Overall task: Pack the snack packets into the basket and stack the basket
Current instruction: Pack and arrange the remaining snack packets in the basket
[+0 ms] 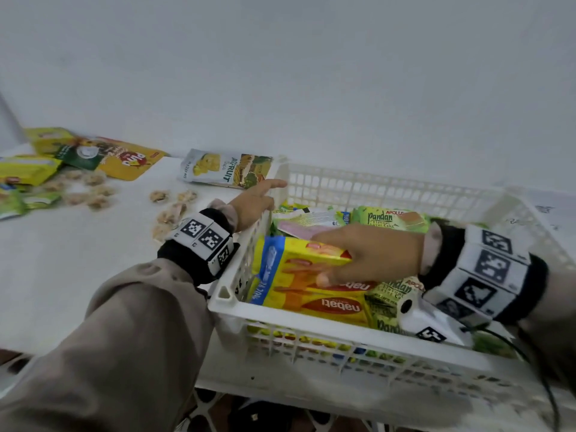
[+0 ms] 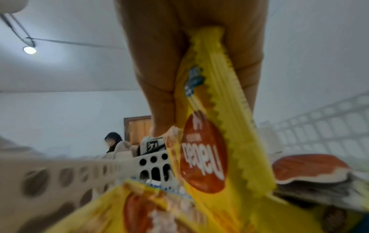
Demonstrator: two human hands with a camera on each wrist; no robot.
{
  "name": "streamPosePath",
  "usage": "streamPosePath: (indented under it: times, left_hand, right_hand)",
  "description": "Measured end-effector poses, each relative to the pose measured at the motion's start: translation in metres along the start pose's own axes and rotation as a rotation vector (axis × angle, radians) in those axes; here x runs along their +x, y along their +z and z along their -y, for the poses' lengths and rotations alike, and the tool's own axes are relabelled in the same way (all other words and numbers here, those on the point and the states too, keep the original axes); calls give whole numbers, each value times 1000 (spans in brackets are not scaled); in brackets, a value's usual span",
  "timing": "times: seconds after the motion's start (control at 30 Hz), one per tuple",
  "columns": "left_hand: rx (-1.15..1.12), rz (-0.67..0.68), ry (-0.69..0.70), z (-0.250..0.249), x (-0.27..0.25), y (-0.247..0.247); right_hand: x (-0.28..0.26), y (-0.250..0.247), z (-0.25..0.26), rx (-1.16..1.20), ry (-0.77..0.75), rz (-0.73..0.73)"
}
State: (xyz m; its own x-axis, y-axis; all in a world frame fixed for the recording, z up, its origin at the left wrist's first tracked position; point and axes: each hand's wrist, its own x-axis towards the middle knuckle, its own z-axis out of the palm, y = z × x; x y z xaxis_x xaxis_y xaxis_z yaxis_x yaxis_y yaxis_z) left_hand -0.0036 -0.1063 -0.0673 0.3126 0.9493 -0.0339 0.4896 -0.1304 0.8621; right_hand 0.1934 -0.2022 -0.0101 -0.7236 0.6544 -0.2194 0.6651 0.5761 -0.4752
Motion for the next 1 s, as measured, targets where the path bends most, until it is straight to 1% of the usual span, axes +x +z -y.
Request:
streamPosePath:
  times: [0.13, 0.2, 0.3, 0.4, 0.47, 0.57, 0.73, 0.8, 0.9, 1.0]
  left_hand:
    - [13, 4, -22, 1, 1, 1]
    - [-10, 18, -29, 3, 1, 1]
    - [-70, 34, -25, 6, 4, 1]
    - [-65, 20, -11, 4, 3, 0]
    - [-59, 21, 1, 5, 3, 0]
    - [-43, 13, 0, 2, 1, 0]
    - [-1, -10, 13, -1, 0, 1]
    - [-12, -15, 11, -3, -2, 1]
    - [-26, -7, 11, -5, -4, 1]
    - [-22, 0, 5, -3, -3, 1]
  right_hand:
    - [-4, -17, -14, 130, 44, -208]
    - [-9, -27, -18, 186, 56, -282]
    - [-14, -36, -18, 291, 50, -326]
    - [-15, -38, -19, 358, 55, -333]
    - [-13, -35, -21, 369, 93, -304]
    - [-7, -28, -24, 395, 127, -212]
    - [11, -10, -23, 439, 168, 67]
    - [19, 1, -21, 403, 170, 144]
    - [26, 14, -18, 327, 171, 210]
    - [26, 20, -12, 158, 156, 203]
